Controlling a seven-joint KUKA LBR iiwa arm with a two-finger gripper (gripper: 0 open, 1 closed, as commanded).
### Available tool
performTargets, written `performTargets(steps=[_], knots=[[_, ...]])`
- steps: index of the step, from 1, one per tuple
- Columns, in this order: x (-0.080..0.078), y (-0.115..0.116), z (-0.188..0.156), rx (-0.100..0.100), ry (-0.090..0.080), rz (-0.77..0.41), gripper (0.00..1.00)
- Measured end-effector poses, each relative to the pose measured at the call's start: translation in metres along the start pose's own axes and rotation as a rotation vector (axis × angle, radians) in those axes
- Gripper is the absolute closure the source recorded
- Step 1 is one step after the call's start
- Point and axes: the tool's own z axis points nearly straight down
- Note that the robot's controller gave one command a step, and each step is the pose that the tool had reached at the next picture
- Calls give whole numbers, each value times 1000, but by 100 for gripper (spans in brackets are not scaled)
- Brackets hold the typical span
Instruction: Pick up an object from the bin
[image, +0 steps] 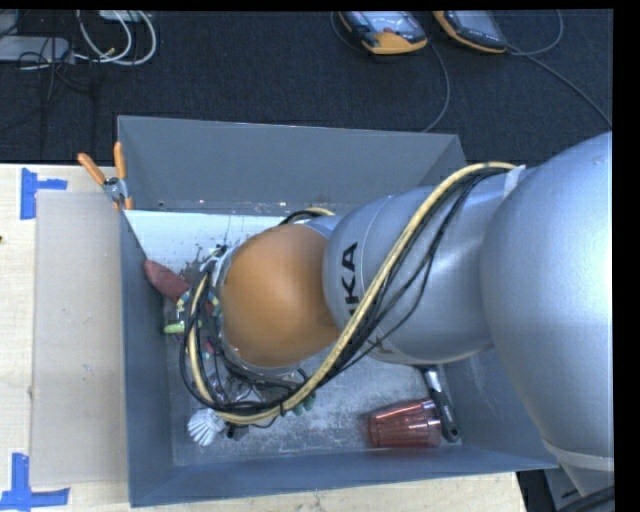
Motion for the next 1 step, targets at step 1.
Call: performTargets(steps=[1], knots=[[1, 0, -5, -1, 4, 0, 100]])
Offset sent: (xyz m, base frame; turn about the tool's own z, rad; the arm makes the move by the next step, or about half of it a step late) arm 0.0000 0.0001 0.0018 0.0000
